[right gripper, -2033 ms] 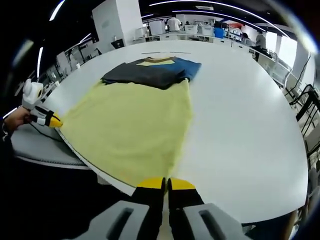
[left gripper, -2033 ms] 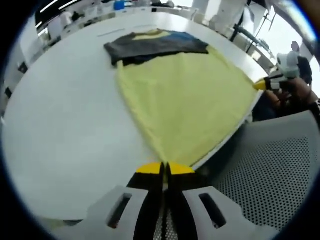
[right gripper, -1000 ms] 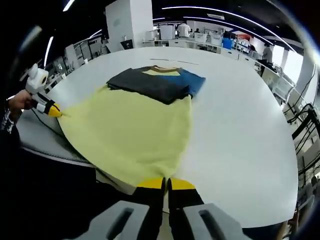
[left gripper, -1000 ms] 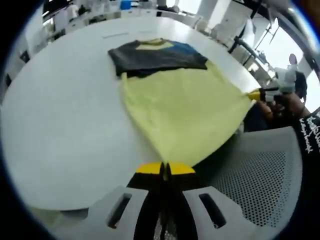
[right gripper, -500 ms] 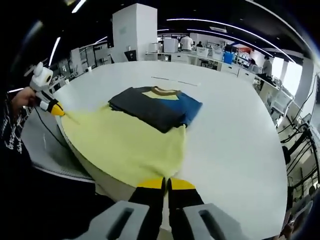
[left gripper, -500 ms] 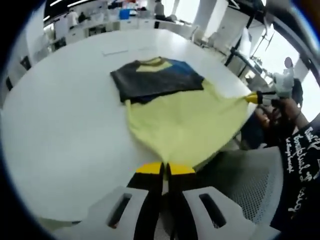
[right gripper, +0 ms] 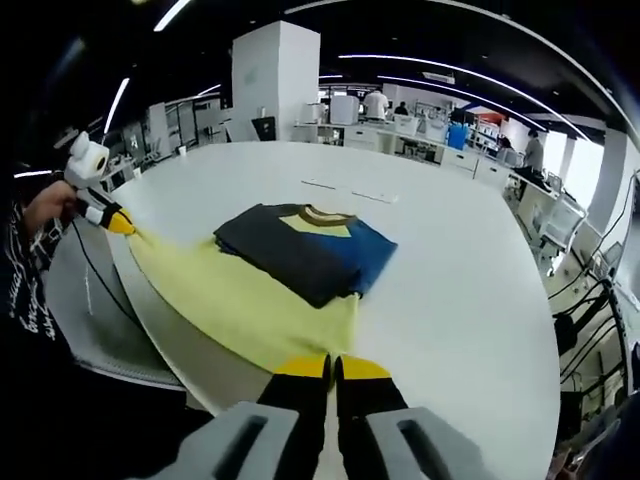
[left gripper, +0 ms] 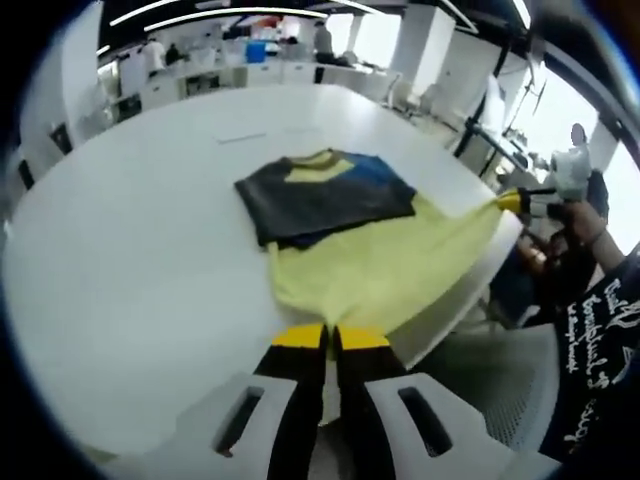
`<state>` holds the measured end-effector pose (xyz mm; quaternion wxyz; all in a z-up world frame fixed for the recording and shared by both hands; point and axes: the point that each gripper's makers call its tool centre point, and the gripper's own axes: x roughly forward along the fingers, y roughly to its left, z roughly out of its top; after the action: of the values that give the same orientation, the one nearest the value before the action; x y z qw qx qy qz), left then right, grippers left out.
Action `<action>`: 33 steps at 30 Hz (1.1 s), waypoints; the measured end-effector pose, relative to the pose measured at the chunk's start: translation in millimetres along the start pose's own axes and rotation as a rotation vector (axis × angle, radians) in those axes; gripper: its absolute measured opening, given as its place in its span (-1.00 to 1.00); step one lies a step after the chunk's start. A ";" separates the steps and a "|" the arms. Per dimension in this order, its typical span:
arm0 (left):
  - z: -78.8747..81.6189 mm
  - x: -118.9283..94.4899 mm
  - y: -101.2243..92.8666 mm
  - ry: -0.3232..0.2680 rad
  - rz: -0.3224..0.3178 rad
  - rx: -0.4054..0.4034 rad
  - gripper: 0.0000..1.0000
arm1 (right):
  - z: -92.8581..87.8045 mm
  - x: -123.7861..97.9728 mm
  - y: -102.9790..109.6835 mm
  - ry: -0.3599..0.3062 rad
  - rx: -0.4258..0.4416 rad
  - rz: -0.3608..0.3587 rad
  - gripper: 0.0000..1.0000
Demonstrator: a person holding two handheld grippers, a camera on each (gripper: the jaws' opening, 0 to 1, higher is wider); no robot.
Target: Fold the garment on the visible template until the final outline fits inside the template.
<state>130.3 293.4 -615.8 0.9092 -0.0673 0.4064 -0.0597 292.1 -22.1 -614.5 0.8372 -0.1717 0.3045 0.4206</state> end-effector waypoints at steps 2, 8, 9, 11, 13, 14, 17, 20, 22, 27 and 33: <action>6.4 -0.5 1.6 -0.017 0.009 -0.001 -1.00 | 4.9 0.5 -1.0 -0.007 -0.011 -0.002 -1.00; 27.9 -2.6 6.9 -0.072 0.028 0.010 -1.00 | 20.7 1.3 -7.2 -0.031 -0.033 -0.009 -1.00; 32.1 -2.8 8.3 -0.082 0.031 0.012 -1.00 | 24.3 1.4 -8.7 -0.037 -0.036 -0.012 -1.00; 37.4 -2.9 10.1 -0.094 0.034 0.012 -1.00 | 28.6 2.4 -12.9 -0.046 -0.027 -0.017 -1.00; 44.6 -3.2 13.1 -0.110 0.042 0.010 -1.00 | 36.6 2.1 -13.9 -0.065 -0.027 -0.021 -1.00; 47.1 -3.5 14.1 -0.117 0.045 0.010 -1.00 | 39.2 2.0 -13.6 -0.067 -0.029 -0.022 -1.00; 56.2 -4.0 17.7 -0.138 0.051 0.006 -1.00 | 51.7 1.9 -13.9 -0.084 -0.047 -0.030 -1.00; 65.1 -5.1 21.1 -0.158 0.055 0.012 -1.00 | 60.0 1.7 -14.4 -0.097 -0.057 -0.033 -1.00; 70.1 -5.7 23.6 -0.170 0.056 0.008 -1.00 | 66.0 1.9 -15.5 -0.104 -0.068 -0.036 -1.00; 85.2 -7.7 27.3 -0.202 0.063 0.014 -1.00 | 80.6 2.9 -18.4 -0.123 -0.092 -0.043 -1.00; 103.0 -10.7 28.1 -0.231 0.082 0.044 -1.00 | 96.9 4.9 -24.9 -0.152 -0.106 -0.059 -1.00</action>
<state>201.7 330.5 -544.7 0.9529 -0.0373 0.3000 -0.0233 349.9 18.9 -543.8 0.8597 -0.1922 0.2123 0.4230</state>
